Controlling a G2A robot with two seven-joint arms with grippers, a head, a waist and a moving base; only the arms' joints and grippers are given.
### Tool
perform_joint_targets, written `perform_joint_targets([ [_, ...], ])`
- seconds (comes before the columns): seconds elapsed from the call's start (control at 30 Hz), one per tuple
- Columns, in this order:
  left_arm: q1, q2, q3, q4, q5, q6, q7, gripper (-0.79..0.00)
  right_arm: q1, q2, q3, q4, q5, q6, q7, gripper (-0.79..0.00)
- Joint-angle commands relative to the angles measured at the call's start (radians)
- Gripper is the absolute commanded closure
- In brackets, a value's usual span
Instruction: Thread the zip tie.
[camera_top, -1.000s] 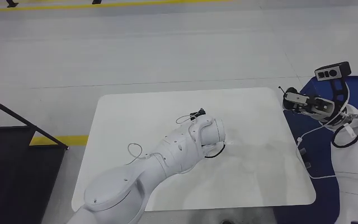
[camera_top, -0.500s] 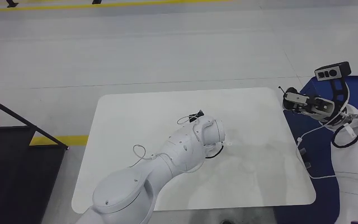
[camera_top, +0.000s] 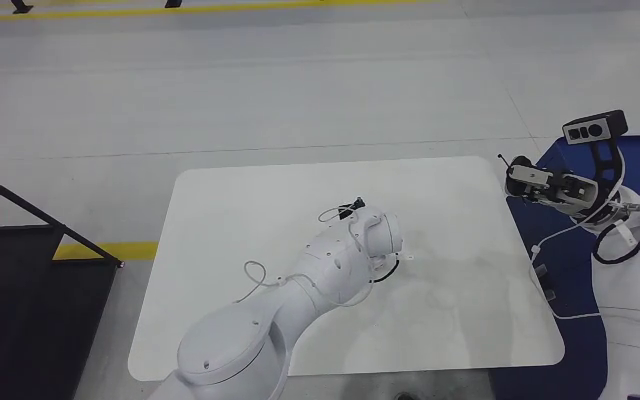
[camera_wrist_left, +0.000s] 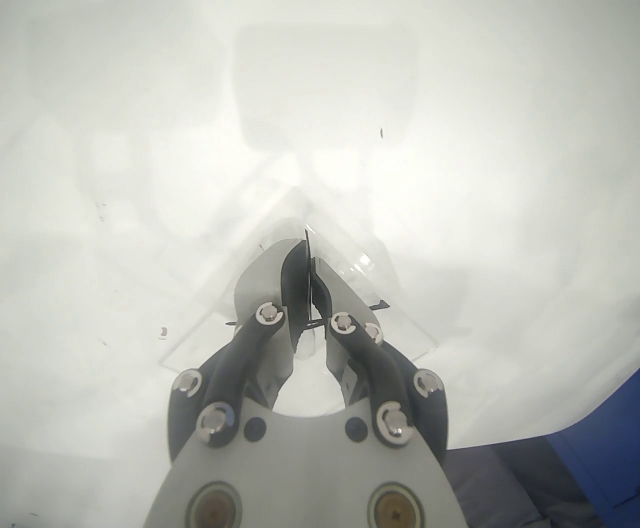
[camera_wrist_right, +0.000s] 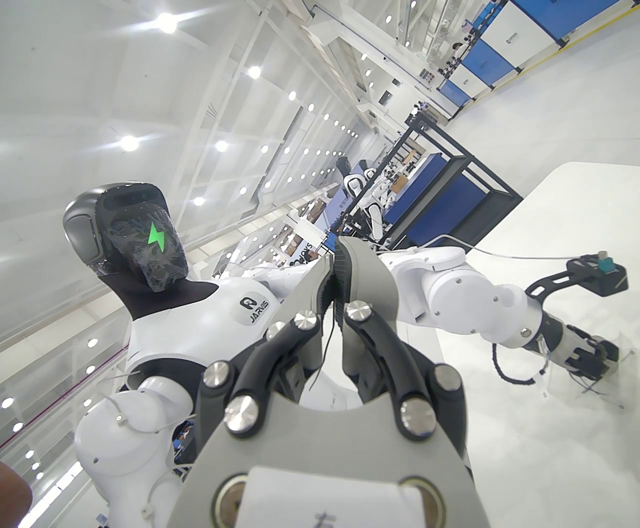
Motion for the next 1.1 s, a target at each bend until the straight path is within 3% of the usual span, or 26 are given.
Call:
perform_joint_targets([
  [0.0,0.001,-0.006,-0.002,0.012,0.004,-0.003,-0.001,0.0,0.0,0.0,0.0,0.0,0.0,0.0,0.0,0.0],
  [0.33,-0.018,-0.03,-0.016,0.023,0.03,0.014,-0.041,0.0,0.0,0.0,0.0,0.0,0.0,0.0,0.0,0.0],
  [0.63,-0.023,-0.02,-0.028,-0.085,0.061,0.081,-0.104,0.0,0.0,0.0,0.0,0.0,0.0,0.0,0.0,0.0],
  [0.83,-0.026,0.02,-0.057,-0.191,0.067,0.117,-0.128,0.0,0.0,0.0,0.0,0.0,0.0,0.0,0.0,0.0],
  [1.07,0.009,0.117,-0.103,-0.423,0.068,0.215,-0.029,0.0,0.0,0.0,0.0,0.0,0.0,0.0,0.0,0.0],
])
